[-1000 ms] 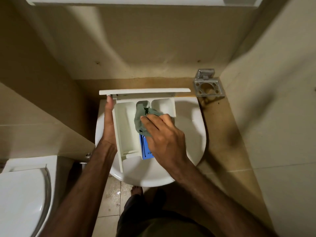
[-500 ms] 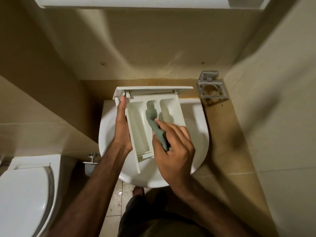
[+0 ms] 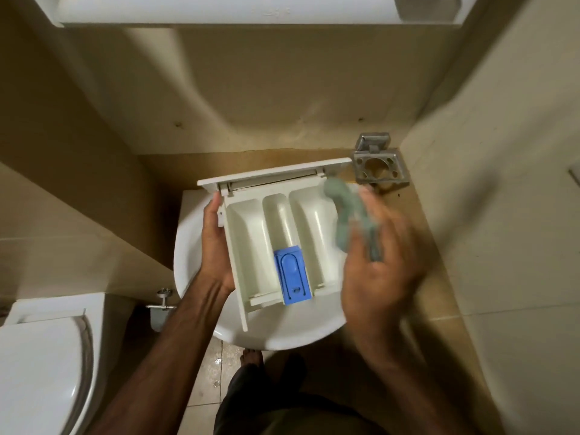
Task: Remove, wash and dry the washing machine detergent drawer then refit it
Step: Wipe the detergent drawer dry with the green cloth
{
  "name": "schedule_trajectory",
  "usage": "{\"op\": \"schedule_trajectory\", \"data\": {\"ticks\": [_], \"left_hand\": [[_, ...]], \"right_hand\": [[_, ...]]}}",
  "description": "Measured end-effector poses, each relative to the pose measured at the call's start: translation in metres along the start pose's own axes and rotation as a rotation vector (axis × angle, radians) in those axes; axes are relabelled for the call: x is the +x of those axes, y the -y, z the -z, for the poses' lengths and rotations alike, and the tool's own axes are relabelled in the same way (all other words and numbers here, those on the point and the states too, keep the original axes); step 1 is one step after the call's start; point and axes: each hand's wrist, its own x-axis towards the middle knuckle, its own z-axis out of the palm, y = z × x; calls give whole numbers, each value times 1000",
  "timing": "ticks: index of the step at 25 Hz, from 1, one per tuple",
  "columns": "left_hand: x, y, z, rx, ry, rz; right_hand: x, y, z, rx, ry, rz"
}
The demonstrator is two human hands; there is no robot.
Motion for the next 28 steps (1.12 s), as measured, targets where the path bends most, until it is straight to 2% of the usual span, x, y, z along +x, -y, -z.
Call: {"op": "schedule_trajectory", "data": {"ticks": [2, 3, 4, 6, 7, 8, 11, 13, 16, 17, 18, 19, 21, 24, 27, 28], "left_hand": [[0, -1, 5, -13, -49, -23], [2, -2, 7, -25, -68, -36], [2, -2, 8, -34, -72, -55], [4, -1, 6, -28, -65, -62], [5, -1, 3, -29, -47, -51], [7, -1, 1, -16, -41, -44], [12, -2, -5, 78, -19, -22], [15, -3, -9, 179, -3, -17], [18, -8, -6, 390, 19, -61], [20, -8, -4, 458, 18, -76], [21, -8, 0, 521, 15, -89], [22, -9, 4, 578, 11, -100], [21, -10, 11, 657, 0, -97], [15, -16, 14, 713, -92, -100], [11, -20, 16, 723, -244, -128], [10, -20, 17, 727, -283, -141]], "right_hand": [[22, -26, 17, -23, -122, -291], [26, -42, 16, 44, -118, -481], [26, -62, 12, 155, -50, -705], [23, -80, -2, 403, 227, -1167], [16, -79, -7, 534, 367, -1352], [8, -77, -7, 655, 472, -1460], [-24, -74, 10, 832, 667, -1529], [-31, -70, 7, 789, 621, -1614], [-30, -74, -10, 813, 430, -1812], [-30, -75, -17, 984, 261, -1961], [-29, -75, -24, 1106, 140, -2030], [-30, -80, -30, 1104, 71, -2061], [-37, -90, -34, 1096, 17, -2050], [-36, -90, -37, 1087, 126, -2009], [-36, -89, -40, 1147, 212, -1859], [-41, -97, -41, 1032, 205, -1847]]}}
